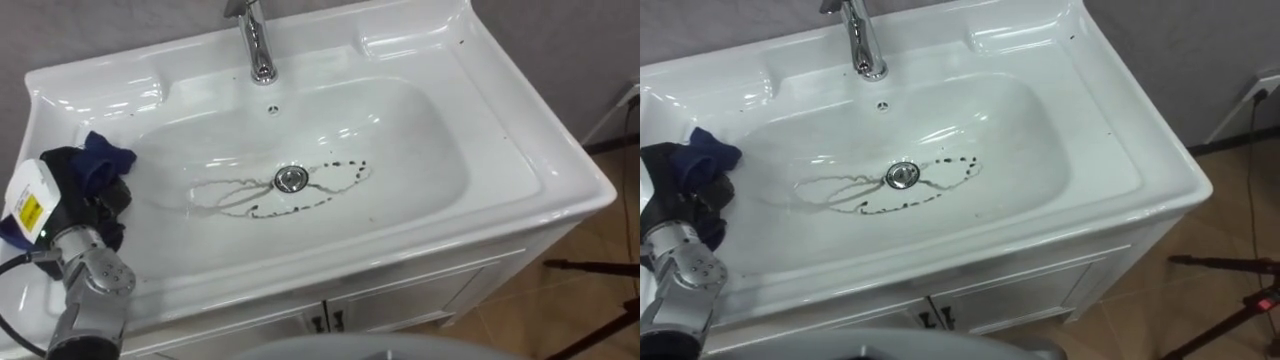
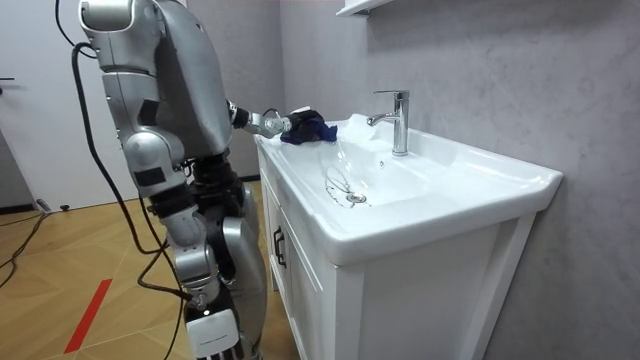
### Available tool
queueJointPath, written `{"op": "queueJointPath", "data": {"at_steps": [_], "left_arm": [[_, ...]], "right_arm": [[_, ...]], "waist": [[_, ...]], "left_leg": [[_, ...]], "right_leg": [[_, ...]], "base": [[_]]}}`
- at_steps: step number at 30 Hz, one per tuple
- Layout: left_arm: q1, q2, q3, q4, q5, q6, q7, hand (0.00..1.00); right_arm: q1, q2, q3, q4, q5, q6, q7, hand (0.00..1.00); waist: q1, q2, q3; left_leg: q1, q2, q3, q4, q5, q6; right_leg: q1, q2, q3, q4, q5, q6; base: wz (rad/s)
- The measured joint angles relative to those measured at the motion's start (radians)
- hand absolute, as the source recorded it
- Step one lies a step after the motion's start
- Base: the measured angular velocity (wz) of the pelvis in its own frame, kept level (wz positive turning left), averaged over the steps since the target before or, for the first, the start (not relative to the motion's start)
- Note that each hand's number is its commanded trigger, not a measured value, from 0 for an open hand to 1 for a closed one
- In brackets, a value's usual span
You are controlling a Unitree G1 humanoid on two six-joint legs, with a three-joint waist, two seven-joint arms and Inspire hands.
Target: Wipe basin
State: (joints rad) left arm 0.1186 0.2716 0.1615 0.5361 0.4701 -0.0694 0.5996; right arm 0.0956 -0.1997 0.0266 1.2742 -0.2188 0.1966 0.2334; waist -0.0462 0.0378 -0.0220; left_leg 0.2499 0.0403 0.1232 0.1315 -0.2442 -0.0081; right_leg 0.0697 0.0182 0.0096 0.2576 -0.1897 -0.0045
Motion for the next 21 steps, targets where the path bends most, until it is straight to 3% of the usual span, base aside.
{"op": "queueJointPath", "data": {"at_steps": [2,6,10,11,17,21], "left_arm": [[0.009,-0.002,0.000,-0.039,-0.010,0.010,-0.006,1.00],[0.010,-0.017,0.003,-0.109,-0.009,0.027,-0.022,1.00],[0.017,-0.032,-0.011,-0.192,-0.010,0.043,-0.033,1.00],[0.017,-0.037,-0.012,-0.207,-0.009,0.043,-0.038,1.00],[0.034,-0.052,-0.105,-0.372,-0.011,0.044,-0.044,1.00],[0.034,-0.053,-0.148,-0.450,-0.010,0.022,-0.044,1.00]], "right_arm": [[0.000,0.000,0.003,0.000,0.025,-0.010,-0.004,0.00],[0.004,0.001,0.003,0.002,0.061,-0.025,-0.006,0.00],[0.004,0.002,0.011,0.002,0.066,-0.047,-0.019,0.00],[0.001,0.003,0.012,0.004,0.066,-0.051,-0.023,0.00],[0.006,0.005,0.024,0.012,0.091,-0.096,-0.058,0.00],[0.009,0.005,0.032,0.014,0.092,-0.119,-0.072,0.00]], "waist": [[0.002,-0.007,0.0013],[0.010,-0.016,0.0144],[0.012,-0.017,0.0106],[0.012,-0.017,0.0142],[0.012,-0.017,0.0238],[-0.008,-0.009,0.0281]], "left_leg": [[-0.002,0.000,-0.003,0.000,0.000,0.000],[-0.015,0.002,-0.020,-0.003,0.000,0.000],[-0.041,0.002,-0.041,0.000,-0.001,0.000],[-0.046,0.002,-0.043,0.003,-0.001,0.000],[-0.063,0.004,-0.047,0.018,0.000,0.000],[-0.062,0.005,-0.046,0.019,0.000,0.000]], "right_leg": [[0.000,0.000,-0.003,-0.003,0.000,0.000],[-0.003,0.001,-0.012,-0.009,0.000,0.000],[-0.019,-0.001,-0.029,-0.015,0.001,-0.001],[-0.019,-0.001,-0.031,-0.015,0.002,-0.002],[-0.013,-0.003,-0.043,-0.036,0.007,-0.003],[0.000,-0.003,-0.044,-0.054,0.008,-0.004]], "base": [[0.06],[0.11],[0.13],[0.11],[0.02],[-0.01]]}}
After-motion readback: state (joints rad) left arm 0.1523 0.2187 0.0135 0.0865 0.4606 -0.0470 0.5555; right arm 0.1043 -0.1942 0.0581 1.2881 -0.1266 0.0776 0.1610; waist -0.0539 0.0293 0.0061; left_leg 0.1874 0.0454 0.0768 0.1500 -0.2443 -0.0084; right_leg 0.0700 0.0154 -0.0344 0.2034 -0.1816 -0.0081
